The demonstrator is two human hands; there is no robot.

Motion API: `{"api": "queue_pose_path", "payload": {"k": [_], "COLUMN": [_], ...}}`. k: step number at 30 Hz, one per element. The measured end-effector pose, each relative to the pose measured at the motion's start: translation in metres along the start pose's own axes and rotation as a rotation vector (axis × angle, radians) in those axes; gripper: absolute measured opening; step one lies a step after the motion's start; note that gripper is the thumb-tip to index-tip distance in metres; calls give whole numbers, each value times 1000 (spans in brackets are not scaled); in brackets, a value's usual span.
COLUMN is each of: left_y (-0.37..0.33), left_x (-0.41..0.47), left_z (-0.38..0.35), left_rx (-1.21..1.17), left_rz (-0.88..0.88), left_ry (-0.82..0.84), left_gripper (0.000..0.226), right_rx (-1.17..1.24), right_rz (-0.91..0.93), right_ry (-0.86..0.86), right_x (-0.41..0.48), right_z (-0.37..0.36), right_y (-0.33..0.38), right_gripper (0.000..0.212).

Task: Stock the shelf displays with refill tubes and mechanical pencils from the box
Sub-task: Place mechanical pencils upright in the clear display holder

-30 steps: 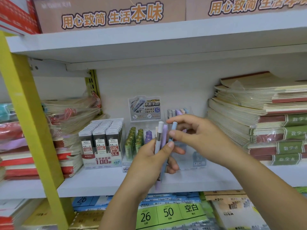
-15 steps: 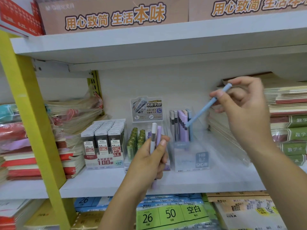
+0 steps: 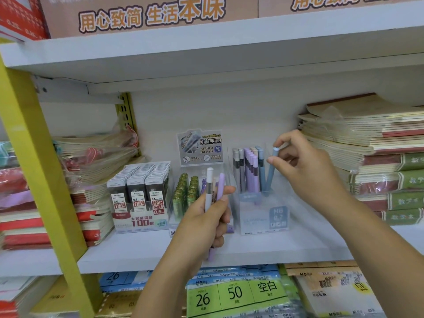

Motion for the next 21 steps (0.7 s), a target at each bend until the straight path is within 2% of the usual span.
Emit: {"api": "queue_pose_path", "payload": {"k": [5, 10, 18, 21], "left_y": [0, 0, -3, -6], "left_x": [0, -1, -4, -5], "left_z": [0, -2, -4, -6], "left_rx": [7, 42, 33, 13], "left_rz": [-24, -61, -41, -53], "left_ry": [18, 22, 15, 34], "left_gripper": [27, 24, 19, 19], "right_rx": [-93, -250, -364, -342], "right_rz": [14, 56, -112, -79], "right_ry": [-18, -43, 89, 60], "right_x": [-1, 1, 1, -2], "right_z": [0, -5, -12, -7], "right_y": [1, -4, -19, -7], "right_gripper": [29, 21, 28, 35]}}
Point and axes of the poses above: each hand's wrist, its own x-axis towards the middle knuckle, its own z-axis out of the back of the hand, y = z × x, the point moved 5 cm from there along x, towards the middle knuckle, and after that the axes turned 2 degrees about -y, right-handed, at the moved point
